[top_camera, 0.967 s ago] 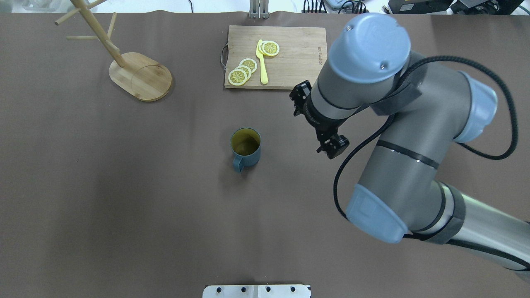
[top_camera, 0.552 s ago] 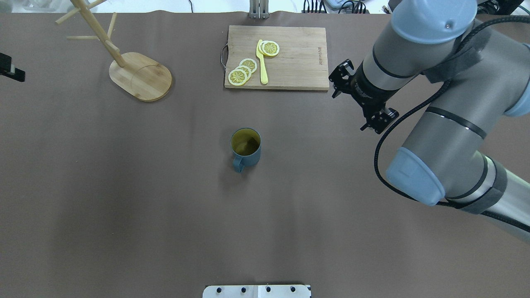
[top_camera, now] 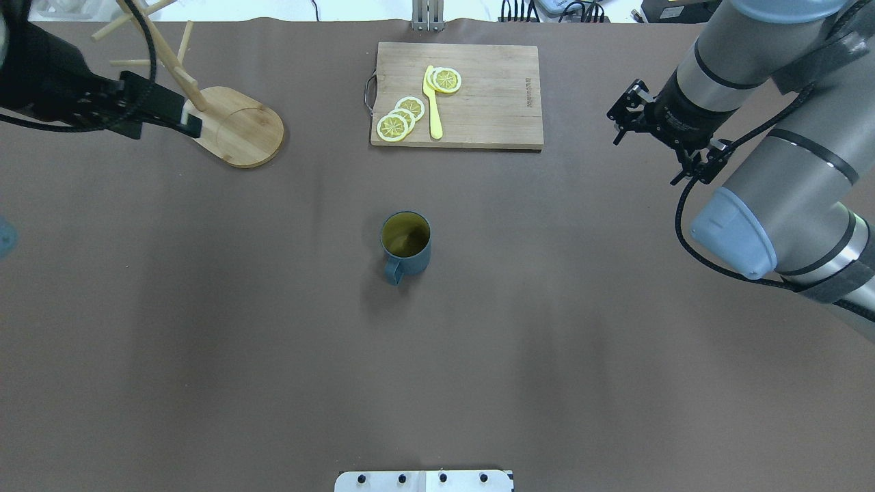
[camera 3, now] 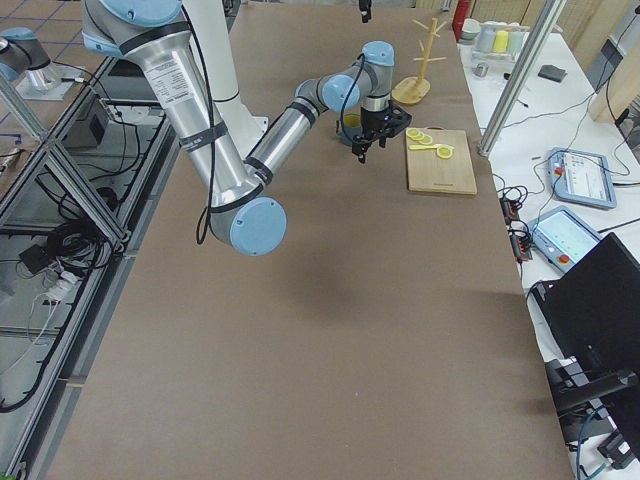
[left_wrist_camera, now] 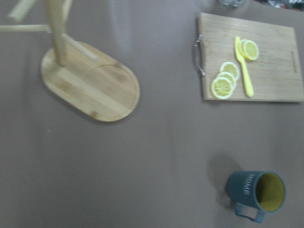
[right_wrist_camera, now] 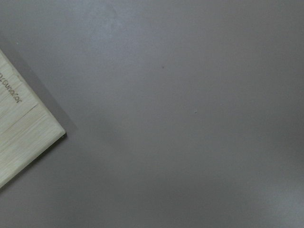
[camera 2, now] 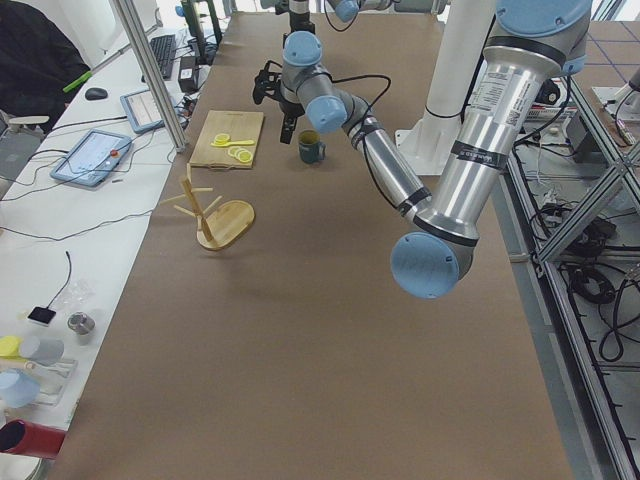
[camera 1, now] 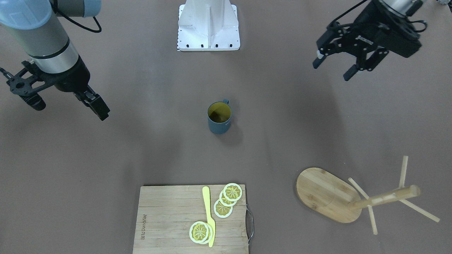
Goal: Hang cup on storage rack
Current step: 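Withdraw the right gripper from the mug while the left arm moves in, then reach the left gripper to the mug handle and close on it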
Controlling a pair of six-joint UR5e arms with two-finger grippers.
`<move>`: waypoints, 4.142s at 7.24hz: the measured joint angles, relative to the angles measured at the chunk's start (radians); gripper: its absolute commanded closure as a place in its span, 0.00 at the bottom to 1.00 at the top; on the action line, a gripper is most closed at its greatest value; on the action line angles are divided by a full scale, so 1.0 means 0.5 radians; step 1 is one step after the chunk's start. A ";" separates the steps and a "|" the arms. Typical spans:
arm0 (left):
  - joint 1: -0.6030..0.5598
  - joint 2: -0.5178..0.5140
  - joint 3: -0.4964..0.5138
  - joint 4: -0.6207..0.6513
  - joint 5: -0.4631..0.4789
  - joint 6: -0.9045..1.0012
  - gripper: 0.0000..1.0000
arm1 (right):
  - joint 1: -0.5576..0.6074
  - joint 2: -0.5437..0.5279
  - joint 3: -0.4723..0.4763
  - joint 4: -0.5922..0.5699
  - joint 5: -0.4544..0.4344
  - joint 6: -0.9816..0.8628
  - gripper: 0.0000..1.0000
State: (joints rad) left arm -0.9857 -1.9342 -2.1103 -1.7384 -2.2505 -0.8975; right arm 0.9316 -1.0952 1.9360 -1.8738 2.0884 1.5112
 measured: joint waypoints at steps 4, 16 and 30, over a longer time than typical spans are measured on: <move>0.836 -0.041 0.007 -0.204 1.085 -0.067 0.02 | 0.150 -0.191 -0.152 0.256 0.134 -0.475 0.00; 1.443 -0.310 0.685 -0.455 1.949 -0.320 0.03 | 0.157 -0.208 -0.191 0.330 0.149 -0.491 0.00; 1.408 -0.335 0.876 -0.756 1.958 -0.294 1.00 | 0.146 -0.207 -0.197 0.330 0.149 -0.476 0.00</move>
State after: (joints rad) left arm -0.2817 -2.1015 -1.6722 -2.1165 -1.2715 -1.0443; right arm 1.0048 -1.1985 1.8377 -1.7088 2.1629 1.2730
